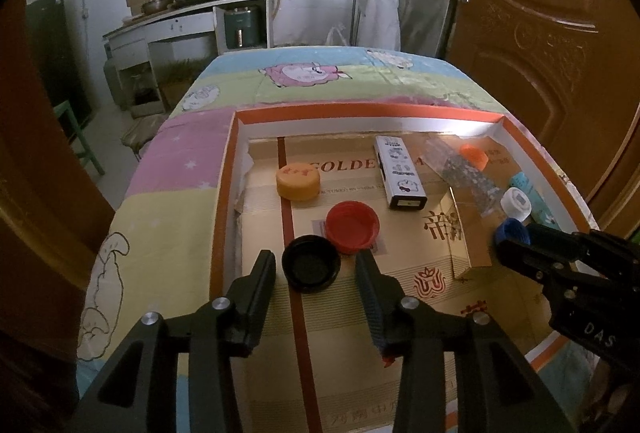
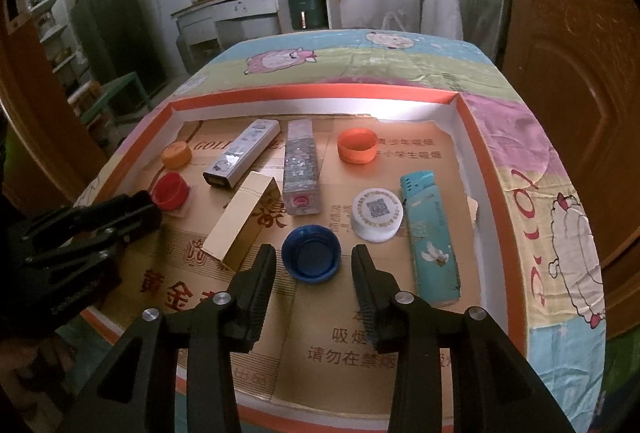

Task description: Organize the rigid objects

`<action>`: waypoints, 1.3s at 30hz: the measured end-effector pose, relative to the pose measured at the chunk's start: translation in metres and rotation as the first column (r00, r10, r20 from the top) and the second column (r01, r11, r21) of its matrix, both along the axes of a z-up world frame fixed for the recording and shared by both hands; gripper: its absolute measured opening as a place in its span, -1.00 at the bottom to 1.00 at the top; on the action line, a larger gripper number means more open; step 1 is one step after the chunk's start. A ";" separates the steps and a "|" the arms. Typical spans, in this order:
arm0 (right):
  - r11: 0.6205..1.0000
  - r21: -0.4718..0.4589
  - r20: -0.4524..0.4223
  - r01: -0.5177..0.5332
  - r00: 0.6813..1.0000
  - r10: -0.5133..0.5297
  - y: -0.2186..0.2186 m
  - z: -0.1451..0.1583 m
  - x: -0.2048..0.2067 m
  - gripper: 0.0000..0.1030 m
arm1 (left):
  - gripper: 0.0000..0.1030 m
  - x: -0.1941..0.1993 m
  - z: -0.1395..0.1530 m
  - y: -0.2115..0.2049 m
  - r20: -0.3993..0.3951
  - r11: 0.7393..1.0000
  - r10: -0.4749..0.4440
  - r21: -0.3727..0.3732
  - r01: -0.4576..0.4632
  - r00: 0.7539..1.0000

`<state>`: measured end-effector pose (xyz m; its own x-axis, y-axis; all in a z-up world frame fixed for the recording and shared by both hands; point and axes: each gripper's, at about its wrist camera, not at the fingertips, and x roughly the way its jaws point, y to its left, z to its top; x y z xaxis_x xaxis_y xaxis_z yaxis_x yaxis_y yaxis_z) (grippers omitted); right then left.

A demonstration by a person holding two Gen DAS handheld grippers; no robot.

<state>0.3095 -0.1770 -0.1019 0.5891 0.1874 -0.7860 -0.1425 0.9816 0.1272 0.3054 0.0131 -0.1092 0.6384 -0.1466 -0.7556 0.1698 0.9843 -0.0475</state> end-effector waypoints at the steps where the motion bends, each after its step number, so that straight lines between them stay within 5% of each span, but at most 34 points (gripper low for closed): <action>1: 1.000 0.000 0.001 0.001 1.000 -0.001 0.000 0.000 0.000 -0.21 | -0.19 -0.001 0.001 0.000 0.001 1.000 -0.001 -0.001 0.001 1.000; 8: 1.000 -0.008 0.014 0.015 1.000 -0.015 -0.002 0.006 -0.006 -0.01 | -0.19 -0.011 0.008 0.001 0.010 1.000 -0.007 -0.019 0.007 1.000; 21: 0.999 -0.013 0.063 0.047 0.997 -0.046 0.001 0.028 -0.039 0.08 | -0.19 -0.050 0.034 -0.001 0.059 0.998 0.007 -0.057 -0.003 0.998; 25: 0.998 -0.010 0.085 0.056 0.995 -0.054 0.004 0.037 -0.053 0.14 | 0.16 -0.063 0.042 0.001 0.083 0.998 0.012 -0.063 -0.007 0.996; 39: 0.990 -0.051 0.167 0.130 0.979 -0.120 0.011 0.069 -0.105 0.18 | 0.17 -0.107 0.072 0.002 0.153 0.997 0.021 -0.083 -0.008 0.988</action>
